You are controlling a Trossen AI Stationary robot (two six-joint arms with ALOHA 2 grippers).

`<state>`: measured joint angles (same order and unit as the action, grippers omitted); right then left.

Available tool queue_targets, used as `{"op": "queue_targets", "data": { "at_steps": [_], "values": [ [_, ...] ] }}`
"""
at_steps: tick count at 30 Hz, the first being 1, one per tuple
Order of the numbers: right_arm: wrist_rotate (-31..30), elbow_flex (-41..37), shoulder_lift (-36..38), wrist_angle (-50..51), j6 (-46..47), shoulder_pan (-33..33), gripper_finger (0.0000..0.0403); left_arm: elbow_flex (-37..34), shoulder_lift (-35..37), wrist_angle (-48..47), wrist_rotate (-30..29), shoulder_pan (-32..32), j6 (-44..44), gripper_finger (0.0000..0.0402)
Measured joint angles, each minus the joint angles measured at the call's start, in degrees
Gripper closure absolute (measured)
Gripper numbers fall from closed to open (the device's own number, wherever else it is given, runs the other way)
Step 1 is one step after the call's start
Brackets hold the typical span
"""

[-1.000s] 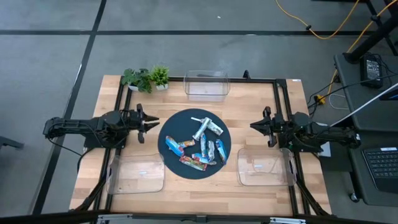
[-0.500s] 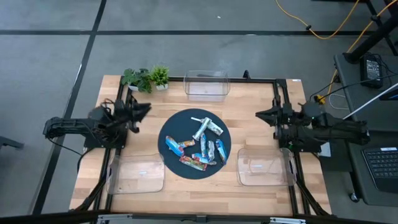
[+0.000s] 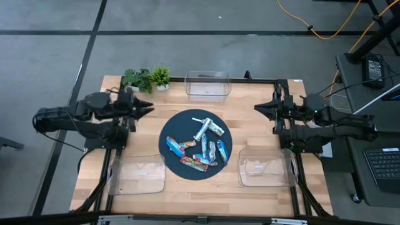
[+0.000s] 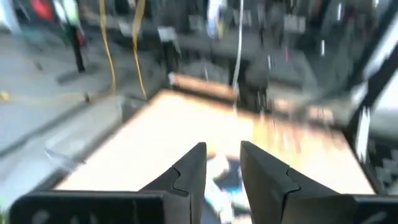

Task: Pick and place Granola Bars by type
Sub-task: Put the red granola bar into the top transparent bin

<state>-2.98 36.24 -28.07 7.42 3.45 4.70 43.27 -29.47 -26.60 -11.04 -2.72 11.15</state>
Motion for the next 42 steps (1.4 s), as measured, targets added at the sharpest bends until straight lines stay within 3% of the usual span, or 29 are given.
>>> {"op": "queue_targets", "data": {
  "at_steps": [4, 9, 18, 31, 35, 42],
  "values": [
    [0.54, 0.67, -0.9, 0.04, 0.82, -0.01, 0.037, 9.6, -9.95, -11.44, 4.9, 0.0, -4.86, 0.0311],
    [1.22, 0.7, -1.19, 0.54, 0.63, -0.01, 0.037, 15.4, -19.4, -19.28, 4.97, 0.0, -14.19, 0.0311],
    [1.21, 0.7, -1.03, 1.22, -2.61, -0.01, 0.037, 15.84, -29.64, -22.76, 6.12, -1.11, -15.95, 0.0298],
    [3.01, 0.73, -1.03, 3.33, -2.19, 0.01, 0.037, 15.84, -42.83, -25.57, 11.98, -3.08, -24.1, 0.0191],
    [3.08, 0.73, -1.03, 6.01, -2.15, -0.01, 0.037, 15.84, -46.79, -25.05, 16.64, -3.06, -27.01, 0.0185],
    [3.08, 0.73, -1.03, 7.52, -2.17, -0.01, 0.037, 15.84, -53.16, -24.75, 19.56, -2.05, -32.34, 0.0189]
  ]
}}
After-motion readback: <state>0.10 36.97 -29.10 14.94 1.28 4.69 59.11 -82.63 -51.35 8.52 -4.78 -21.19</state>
